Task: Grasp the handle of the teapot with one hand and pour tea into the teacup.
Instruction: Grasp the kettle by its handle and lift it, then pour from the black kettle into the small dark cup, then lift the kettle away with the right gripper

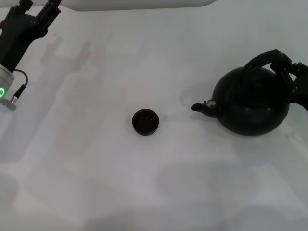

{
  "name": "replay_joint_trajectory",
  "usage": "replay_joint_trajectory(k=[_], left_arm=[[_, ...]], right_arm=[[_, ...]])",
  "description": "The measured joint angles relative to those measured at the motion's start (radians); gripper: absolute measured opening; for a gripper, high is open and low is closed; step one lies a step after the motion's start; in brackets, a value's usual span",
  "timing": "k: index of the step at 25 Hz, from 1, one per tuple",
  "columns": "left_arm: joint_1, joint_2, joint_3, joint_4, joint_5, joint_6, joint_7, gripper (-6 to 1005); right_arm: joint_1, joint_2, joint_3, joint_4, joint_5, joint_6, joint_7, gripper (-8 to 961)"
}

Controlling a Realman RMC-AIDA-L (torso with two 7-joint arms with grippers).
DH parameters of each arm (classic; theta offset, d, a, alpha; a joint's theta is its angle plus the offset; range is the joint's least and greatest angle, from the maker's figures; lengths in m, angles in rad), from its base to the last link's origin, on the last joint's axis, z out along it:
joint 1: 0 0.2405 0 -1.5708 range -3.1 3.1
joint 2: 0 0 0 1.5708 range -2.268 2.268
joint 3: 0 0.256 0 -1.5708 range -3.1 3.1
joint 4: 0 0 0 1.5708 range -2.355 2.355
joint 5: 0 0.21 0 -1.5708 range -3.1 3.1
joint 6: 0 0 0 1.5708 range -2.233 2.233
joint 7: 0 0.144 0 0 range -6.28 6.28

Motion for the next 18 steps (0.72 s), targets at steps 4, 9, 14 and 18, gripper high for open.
replay_joint_trajectory(k=[4, 9, 14, 18], left_arm=[[0.0, 0.0, 0.0, 0.0, 0.0, 0.0, 0.0, 885], [-0.006, 0.001, 0.002, -0.001, 0.0, 0.001, 0.0, 885], [-0.013, 0.001, 0.009, -0.013, 0.0, 0.001, -0.001, 885], [-0.013, 0.001, 0.01, -0.014, 0.0, -0.002, -0.002, 885]], right_arm=[[0.005, -0.001, -0.001, 0.0, -0.016, -0.061, -0.008, 173], [0.051, -0.003, -0.003, -0.003, -0.058, -0.1, -0.039, 168], [0.097, -0.003, -0.011, -0.045, -0.113, -0.078, -0.121, 164], [0.12, -0.001, -0.014, -0.064, -0.121, -0.021, -0.205, 159]])
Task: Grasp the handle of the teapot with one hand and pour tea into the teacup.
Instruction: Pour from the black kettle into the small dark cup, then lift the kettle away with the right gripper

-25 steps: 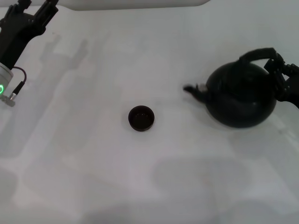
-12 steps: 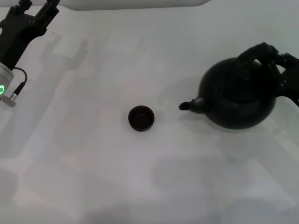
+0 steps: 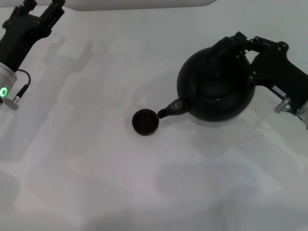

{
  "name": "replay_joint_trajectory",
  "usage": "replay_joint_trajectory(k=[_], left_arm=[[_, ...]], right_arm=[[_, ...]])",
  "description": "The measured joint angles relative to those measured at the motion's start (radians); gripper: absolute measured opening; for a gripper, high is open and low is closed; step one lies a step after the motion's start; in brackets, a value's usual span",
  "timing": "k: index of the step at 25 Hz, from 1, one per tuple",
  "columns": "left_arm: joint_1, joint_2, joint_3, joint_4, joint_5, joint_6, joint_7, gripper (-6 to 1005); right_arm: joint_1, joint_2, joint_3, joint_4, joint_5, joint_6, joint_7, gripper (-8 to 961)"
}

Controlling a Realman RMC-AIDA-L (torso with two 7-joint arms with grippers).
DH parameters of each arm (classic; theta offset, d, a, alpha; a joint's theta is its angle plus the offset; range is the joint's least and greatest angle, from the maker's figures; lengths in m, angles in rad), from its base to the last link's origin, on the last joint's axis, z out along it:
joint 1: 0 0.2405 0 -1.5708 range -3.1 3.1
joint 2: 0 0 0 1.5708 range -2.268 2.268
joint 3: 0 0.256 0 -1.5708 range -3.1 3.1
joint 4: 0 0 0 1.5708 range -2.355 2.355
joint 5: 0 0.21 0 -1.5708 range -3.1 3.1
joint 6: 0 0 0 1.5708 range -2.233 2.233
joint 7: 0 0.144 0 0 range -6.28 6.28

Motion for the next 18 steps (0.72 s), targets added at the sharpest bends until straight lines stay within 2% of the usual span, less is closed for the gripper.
replay_joint_trajectory(k=[7, 18], left_arm=[[0.009, -0.001, 0.002, -0.005, 0.0, -0.005, -0.019, 885], [0.01, 0.0, 0.015, -0.009, 0.0, -0.006, -0.022, 886]], right_arm=[[-0.005, 0.002, -0.004, -0.074, -0.012, 0.077, -0.211, 151], [-0.004, 0.005, -0.008, -0.139, -0.005, 0.145, -0.314, 147]])
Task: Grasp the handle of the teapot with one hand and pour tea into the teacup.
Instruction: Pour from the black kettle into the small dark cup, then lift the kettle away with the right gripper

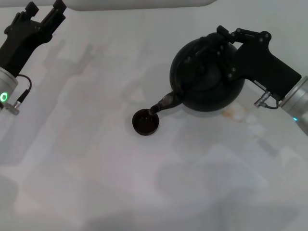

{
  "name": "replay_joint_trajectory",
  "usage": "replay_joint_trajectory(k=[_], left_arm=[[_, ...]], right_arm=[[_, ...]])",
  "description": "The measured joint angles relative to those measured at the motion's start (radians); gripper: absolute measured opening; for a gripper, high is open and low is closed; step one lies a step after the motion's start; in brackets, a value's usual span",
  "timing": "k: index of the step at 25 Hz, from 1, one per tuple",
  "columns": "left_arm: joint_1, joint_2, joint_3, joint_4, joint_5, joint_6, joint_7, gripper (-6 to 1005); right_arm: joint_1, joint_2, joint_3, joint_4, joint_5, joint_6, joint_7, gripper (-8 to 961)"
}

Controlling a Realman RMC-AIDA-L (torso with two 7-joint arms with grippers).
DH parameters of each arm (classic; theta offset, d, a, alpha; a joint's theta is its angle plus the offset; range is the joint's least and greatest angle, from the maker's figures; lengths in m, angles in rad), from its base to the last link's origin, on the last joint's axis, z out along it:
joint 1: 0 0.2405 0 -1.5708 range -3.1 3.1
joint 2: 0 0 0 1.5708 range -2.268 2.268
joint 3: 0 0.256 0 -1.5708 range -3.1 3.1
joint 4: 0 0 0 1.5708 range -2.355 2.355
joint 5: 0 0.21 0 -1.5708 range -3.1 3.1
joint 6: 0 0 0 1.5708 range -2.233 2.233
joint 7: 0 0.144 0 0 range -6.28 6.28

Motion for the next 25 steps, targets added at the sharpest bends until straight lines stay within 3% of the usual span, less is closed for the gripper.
replay_joint_trajectory(k=[25], left_arm=[[0.005, 0.0, 0.002, -0.014, 0.003, 0.0, -0.003, 886]], right_arm=[[0.007, 0.005, -0.019, -0.028, 0.004, 0.026, -0.25, 128]])
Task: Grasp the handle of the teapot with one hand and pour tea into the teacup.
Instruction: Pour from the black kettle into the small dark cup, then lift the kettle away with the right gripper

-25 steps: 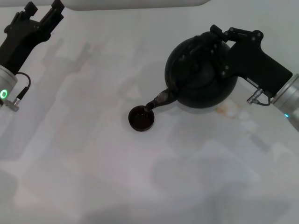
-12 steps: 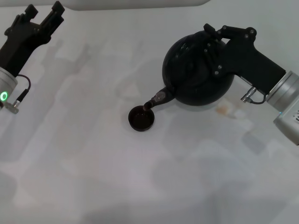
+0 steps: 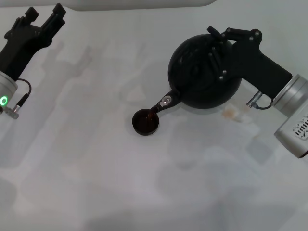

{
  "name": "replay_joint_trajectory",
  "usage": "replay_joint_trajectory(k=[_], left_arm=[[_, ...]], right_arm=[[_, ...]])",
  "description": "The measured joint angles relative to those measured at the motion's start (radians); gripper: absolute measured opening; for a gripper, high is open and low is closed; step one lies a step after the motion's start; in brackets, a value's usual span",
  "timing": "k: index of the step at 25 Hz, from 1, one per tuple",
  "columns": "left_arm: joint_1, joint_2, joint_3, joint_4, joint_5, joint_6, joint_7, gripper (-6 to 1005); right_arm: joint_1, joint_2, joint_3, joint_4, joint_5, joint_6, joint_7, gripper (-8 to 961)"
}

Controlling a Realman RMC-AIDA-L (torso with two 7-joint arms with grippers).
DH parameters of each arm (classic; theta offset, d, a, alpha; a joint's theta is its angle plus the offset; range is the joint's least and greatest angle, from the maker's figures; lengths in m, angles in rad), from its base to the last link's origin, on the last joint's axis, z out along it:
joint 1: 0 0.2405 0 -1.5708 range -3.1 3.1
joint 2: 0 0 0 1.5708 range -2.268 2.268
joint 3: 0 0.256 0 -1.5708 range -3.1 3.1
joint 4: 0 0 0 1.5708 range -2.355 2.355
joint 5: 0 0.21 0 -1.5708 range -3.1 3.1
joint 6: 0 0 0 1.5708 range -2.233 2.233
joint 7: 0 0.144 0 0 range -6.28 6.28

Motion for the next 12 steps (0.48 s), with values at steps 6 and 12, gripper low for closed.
replay_joint_trajectory(k=[6, 12], left_arm=[[0.0, 0.0, 0.002, 0.0, -0.001, 0.0, -0.001, 886], [0.0, 0.0, 0.008, 0.0, -0.005, 0.001, -0.002, 886]], right_arm=[[-0.003, 0.001, 0.0, -0.001, -0.005, -0.007, -0.032, 125], [-0.008, 0.001, -0.001, -0.011, -0.006, -0.007, -0.059, 125]])
